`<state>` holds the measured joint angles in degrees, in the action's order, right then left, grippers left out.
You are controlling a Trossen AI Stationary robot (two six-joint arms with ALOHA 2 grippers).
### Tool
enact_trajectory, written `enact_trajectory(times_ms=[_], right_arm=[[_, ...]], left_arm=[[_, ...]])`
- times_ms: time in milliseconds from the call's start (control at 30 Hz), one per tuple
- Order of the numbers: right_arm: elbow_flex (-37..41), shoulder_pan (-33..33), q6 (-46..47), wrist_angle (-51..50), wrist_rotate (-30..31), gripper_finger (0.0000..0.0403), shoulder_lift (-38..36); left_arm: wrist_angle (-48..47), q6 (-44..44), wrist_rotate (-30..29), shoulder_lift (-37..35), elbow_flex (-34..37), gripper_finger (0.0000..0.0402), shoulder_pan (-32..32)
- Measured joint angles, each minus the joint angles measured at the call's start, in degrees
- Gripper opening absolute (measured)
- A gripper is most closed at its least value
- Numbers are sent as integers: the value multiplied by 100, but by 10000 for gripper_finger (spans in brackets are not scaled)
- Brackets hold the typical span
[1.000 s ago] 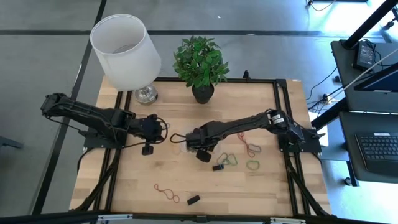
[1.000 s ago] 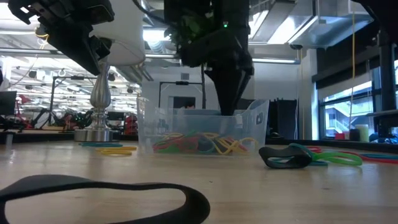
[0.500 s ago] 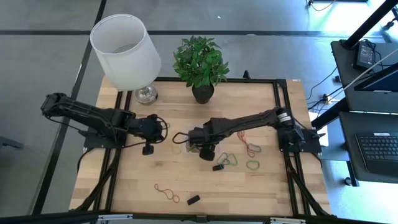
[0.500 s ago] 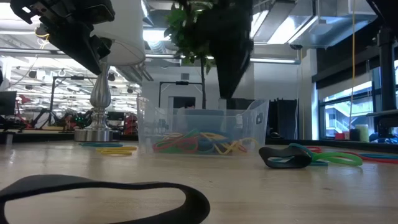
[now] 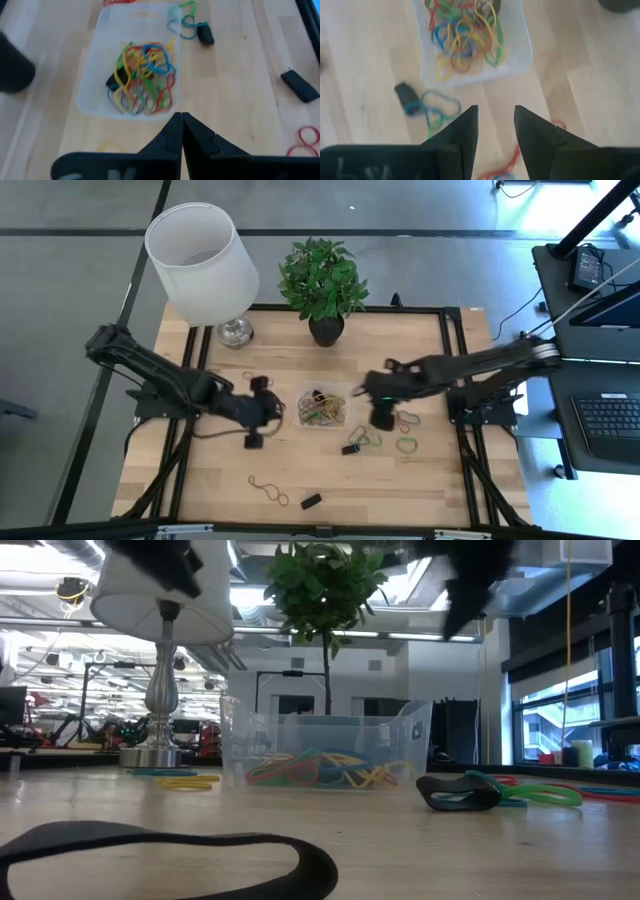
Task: Pick and place rubber bands into bin
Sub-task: Put the bottom black rubber band into the transparent container
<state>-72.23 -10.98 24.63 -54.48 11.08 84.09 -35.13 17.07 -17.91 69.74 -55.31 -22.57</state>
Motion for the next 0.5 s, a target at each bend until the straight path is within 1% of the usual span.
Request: enact_trajectory(times_ms=[100, 267, 400, 500], right_arm=[[859, -138, 129, 170, -2, 130, -977], [1888, -321, 395, 202, -3, 130, -2374], [2513, -359, 517, 210, 1, 130, -3249], [2846, -354, 529, 296, 5, 129, -3714]], left_arm=[[-263, 163, -205, 716, -671, 2, -229], [-777, 538, -271, 1998, -1988, 3, -487], [-1193, 775, -193, 3087, -3130, 3, -668], [-1461, 1054, -107, 3822, -3883, 3, -780]])
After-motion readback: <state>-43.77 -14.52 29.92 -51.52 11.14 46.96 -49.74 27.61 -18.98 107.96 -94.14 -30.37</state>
